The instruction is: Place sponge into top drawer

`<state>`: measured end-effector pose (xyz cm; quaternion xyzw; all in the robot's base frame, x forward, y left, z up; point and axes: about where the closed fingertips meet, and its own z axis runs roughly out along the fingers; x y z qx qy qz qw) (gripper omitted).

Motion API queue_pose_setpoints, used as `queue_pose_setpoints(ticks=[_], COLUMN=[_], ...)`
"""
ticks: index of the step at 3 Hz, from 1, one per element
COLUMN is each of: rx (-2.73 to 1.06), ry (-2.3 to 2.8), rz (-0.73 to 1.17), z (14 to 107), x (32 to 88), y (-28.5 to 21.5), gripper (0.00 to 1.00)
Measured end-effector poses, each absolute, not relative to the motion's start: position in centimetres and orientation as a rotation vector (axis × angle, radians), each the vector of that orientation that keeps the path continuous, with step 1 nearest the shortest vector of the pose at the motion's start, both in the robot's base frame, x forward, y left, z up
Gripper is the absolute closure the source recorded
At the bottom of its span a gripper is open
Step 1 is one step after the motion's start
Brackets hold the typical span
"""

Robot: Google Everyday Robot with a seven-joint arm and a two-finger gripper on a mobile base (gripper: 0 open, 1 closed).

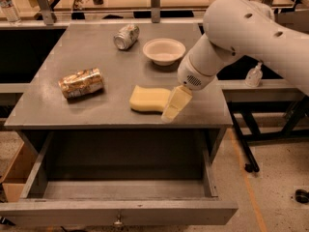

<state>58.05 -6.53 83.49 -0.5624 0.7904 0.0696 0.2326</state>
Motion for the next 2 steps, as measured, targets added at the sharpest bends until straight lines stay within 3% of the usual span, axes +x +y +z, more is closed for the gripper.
queue_pose_setpoints(ticks=[2], rx=[-1.595], ry=[2.160], rz=[0.165], z=[83.45], x=[58.80], y=[-4.70], gripper=[0.00])
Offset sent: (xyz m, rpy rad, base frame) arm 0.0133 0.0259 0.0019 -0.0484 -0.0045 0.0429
